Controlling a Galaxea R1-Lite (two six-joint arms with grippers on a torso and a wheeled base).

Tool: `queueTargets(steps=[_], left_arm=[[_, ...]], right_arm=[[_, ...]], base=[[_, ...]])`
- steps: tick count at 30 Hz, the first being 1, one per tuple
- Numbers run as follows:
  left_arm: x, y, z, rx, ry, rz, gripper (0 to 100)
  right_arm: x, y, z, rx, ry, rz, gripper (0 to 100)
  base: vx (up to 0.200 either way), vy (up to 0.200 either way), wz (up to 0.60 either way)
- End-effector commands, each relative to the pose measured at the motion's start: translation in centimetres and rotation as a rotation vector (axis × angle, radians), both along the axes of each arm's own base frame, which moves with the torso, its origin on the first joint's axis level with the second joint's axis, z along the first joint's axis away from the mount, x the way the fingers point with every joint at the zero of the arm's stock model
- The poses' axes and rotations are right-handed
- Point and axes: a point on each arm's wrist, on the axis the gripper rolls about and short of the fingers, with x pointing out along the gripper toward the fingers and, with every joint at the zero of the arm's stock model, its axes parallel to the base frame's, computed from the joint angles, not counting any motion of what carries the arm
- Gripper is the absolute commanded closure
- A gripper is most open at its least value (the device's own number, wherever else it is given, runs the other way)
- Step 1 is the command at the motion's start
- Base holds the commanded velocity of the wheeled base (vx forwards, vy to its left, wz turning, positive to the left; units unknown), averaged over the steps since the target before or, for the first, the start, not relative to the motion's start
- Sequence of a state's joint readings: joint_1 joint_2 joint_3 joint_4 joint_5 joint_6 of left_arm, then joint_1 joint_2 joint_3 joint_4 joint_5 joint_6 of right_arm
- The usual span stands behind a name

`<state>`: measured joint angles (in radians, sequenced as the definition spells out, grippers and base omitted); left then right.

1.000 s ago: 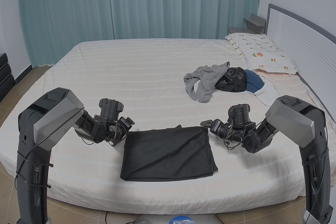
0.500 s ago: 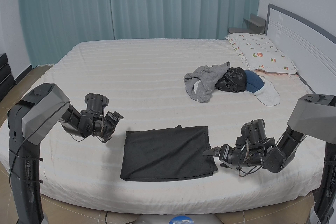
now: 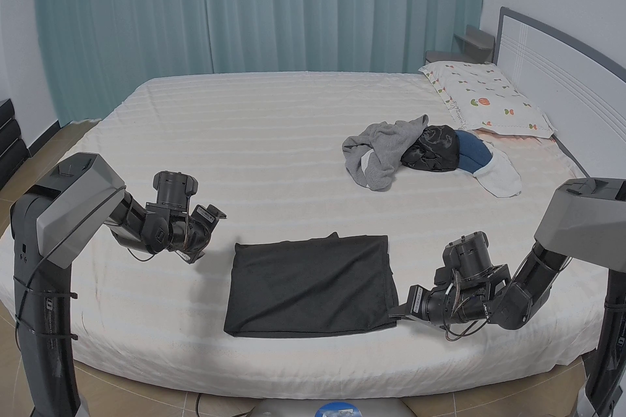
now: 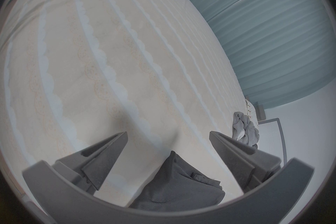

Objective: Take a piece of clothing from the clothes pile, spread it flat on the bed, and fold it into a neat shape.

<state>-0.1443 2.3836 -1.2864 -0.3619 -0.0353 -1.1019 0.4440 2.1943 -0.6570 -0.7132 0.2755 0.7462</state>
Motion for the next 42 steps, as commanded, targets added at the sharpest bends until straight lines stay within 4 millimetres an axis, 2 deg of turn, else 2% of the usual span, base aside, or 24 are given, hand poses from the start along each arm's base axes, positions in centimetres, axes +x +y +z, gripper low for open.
queueTargets(steps=[1,6,16,23,24,27,31,34,42], left_arm=[[-0.1,0.0,0.1,-0.002,0.001,0.002,0],[-0.1,0.0,0.1,-0.003,0.002,0.001,0],[-0.1,0.0,0.1,-0.003,0.002,0.001,0],[-0.1,0.0,0.1,-0.003,0.002,0.001,0],[-0.1,0.0,0.1,-0.003,0.002,0.003,0],[-0.1,0.0,0.1,-0.003,0.002,0.001,0],[-0.1,0.0,0.1,-0.003,0.002,0.001,0],[-0.1,0.0,0.1,-0.003,0.002,0.001,0],[-0.1,-0.1,0.1,-0.002,0.0,0.0,0]], right_arm=[[-0.6,-0.6,0.2,-0.026,0.001,0.012,100],[-0.7,-1.0,0.6,-0.038,-0.014,0.003,100],[-1.2,-1.4,0.2,-0.06,0.002,0.015,100],[-0.9,-1.3,-0.1,-0.063,-0.001,0.022,100],[-1.0,-1.3,-0.2,-0.059,0.001,0.026,0],[-0.4,-1.2,0.4,-0.039,-0.031,0.018,0],[2.6,-1.5,1.8,0.007,-0.108,-0.038,0],[6.2,-0.8,0.8,0.049,-0.13,-0.099,0],[11.4,-0.1,-0.3,0.139,-0.16,-0.187,0]], base=[[0.0,0.0,0.0],[0.0,0.0,0.0],[0.0,0.0,0.0],[0.0,0.0,0.0],[0.0,0.0,0.0],[0.0,0.0,0.0],[0.0,0.0,0.0],[0.0,0.0,0.0],[0.0,0.0,0.0]])
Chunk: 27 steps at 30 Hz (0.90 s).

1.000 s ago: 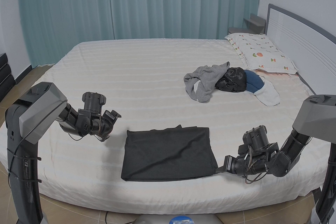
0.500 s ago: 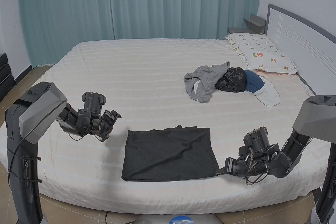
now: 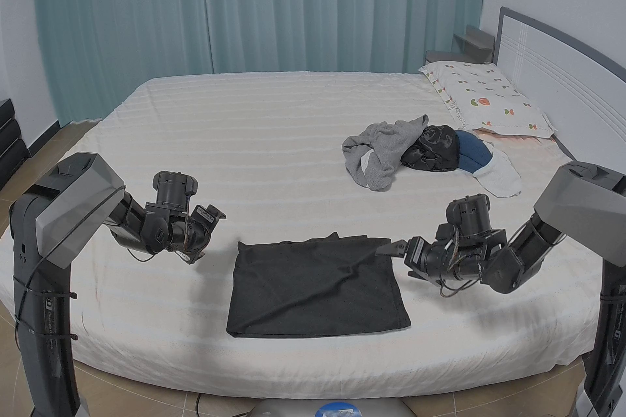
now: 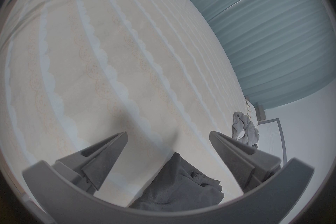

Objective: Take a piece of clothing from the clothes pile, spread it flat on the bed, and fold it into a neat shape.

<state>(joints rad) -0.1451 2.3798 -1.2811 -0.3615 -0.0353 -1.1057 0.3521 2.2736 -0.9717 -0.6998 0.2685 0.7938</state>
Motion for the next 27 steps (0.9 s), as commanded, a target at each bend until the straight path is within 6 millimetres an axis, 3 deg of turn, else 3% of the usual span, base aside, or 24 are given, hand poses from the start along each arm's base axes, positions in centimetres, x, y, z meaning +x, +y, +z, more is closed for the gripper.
queueTargets(steps=[1,7,11,16,17,27], left_arm=[[0.0,0.0,0.0,0.001,-0.003,-0.001,0],[0.0,0.0,0.0,0.001,-0.001,-0.001,0],[0.0,0.0,0.0,0.003,-0.003,-0.004,0],[0.0,-0.1,0.0,0.004,-0.003,-0.006,0],[0.0,-0.1,0.0,0.004,-0.003,-0.006,0],[0.1,-0.1,0.0,0.004,-0.003,-0.006,0]], right_arm=[[4.1,0.4,-3.2,0.041,0.015,-0.058,0],[6.5,0.8,-4.1,0.057,-0.03,-0.069,0],[7.1,0.8,-4.8,0.048,-0.037,-0.087,0],[7.6,0.6,-4.3,0.056,-0.059,-0.094,0],[7.8,0.7,-4.3,0.057,-0.063,-0.094,100],[8.1,0.4,-4.4,0.056,-0.069,-0.105,100]], base=[[0.0,0.0,0.0],[0.0,0.0,0.0],[0.0,0.0,0.0],[0.0,0.0,0.0],[0.0,0.0,0.0],[0.0,0.0,0.0]])
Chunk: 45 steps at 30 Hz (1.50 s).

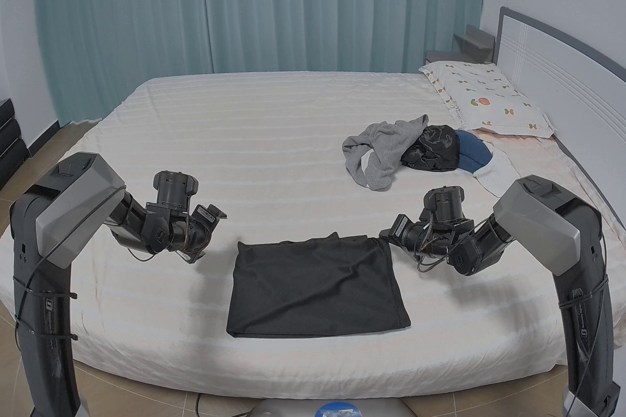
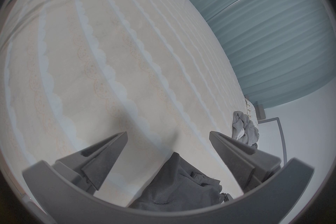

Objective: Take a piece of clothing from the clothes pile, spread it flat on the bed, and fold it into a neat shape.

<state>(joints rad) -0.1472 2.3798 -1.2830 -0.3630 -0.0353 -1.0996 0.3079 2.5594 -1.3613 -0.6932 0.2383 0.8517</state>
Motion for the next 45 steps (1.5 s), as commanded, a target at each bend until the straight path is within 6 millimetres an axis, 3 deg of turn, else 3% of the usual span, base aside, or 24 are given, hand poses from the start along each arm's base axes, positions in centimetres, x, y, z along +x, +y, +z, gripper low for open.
queueTargets(steps=[1,8,20,21,27,34,39,45], left_arm=[[0.0,0.0,0.0,0.0,-0.001,0.0,0],[0.0,0.0,-0.1,0.002,0.002,0.0,0],[0.0,0.0,-0.1,0.002,0.001,0.0,0],[0.0,0.0,-0.1,0.003,0.0,-0.001,0],[-0.3,-0.2,0.0,0.003,0.013,-0.008,0],[-0.9,-0.8,0.0,0.003,0.021,-0.026,0],[-1.3,-1.7,0.2,0.006,0.026,-0.052,0],[-2.1,-2.6,-0.3,0.026,0.044,-0.111,0]], right_arm=[[0.3,-0.4,0.0,0.002,-0.009,-0.011,100],[1.2,-1.5,0.6,-0.003,-0.043,-0.065,100],[1.0,-1.5,-0.1,-0.012,-0.019,-0.063,100],[1.0,-1.5,-0.2,-0.013,-0.017,-0.063,0],[0.4,-2.1,1.1,-0.001,-0.021,-0.076,0],[-3.1,-4.6,3.8,0.082,0.053,-0.163,0],[-5.5,-5.6,4.0,0.141,0.082,-0.209,0],[-6.5,-5.8,3.2,0.185,0.069,-0.222,0]], base=[[0.0,0.0,0.0],[0.0,0.0,0.0],[0.0,0.0,0.0],[0.0,0.0,0.0],[0.0,0.0,0.0],[0.0,0.0,0.0],[-0.2,0.0,0.0],[-0.033,0.0,0.0]])
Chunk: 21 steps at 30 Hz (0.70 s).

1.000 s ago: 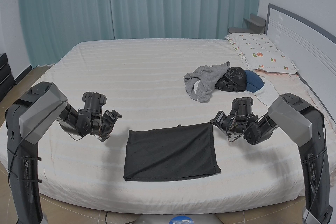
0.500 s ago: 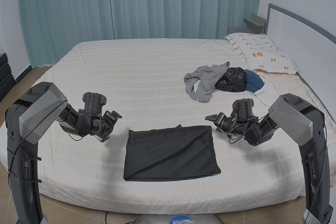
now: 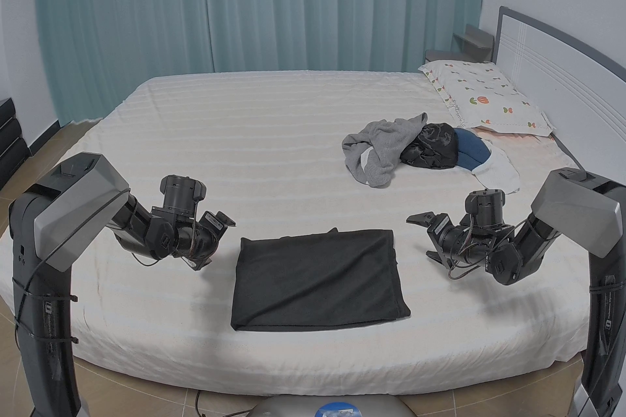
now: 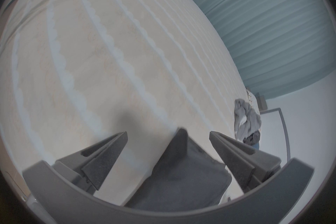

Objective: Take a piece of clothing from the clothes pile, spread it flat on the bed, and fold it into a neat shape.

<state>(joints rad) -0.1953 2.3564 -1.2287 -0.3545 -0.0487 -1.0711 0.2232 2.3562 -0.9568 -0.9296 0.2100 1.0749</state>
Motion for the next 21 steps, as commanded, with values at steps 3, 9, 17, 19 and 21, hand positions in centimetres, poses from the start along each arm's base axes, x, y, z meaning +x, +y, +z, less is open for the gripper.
queueTargets(steps=[3,9,17,19,21], left_arm=[[-1.4,-1.9,-0.4,0.037,0.017,-0.125,0],[-2.8,-3.2,-1.3,0.071,0.033,-0.252,0],[-3.8,-3.2,-2.6,0.129,-0.038,-0.332,0],[-4.1,-3.1,-2.8,0.142,-0.06,-0.349,0],[-4.3,-3.1,-3.0,0.153,-0.081,-0.362,0]], right_arm=[[-1.5,-0.9,-0.1,0.027,0.003,-0.014,0],[-1.4,-1.5,-1.5,0.023,0.036,-0.032,0],[-1.4,-1.5,-1.6,0.033,0.042,-0.034,0],[-1.4,-1.5,-1.6,0.034,0.042,-0.031,0],[-1.4,-1.5,-1.6,0.035,0.043,-0.032,0]], base=[[0.0,0.0,0.0],[0.0,0.0,0.0],[0.0,0.0,0.0],[0.0,0.0,0.0],[0.0,0.0,0.0]])
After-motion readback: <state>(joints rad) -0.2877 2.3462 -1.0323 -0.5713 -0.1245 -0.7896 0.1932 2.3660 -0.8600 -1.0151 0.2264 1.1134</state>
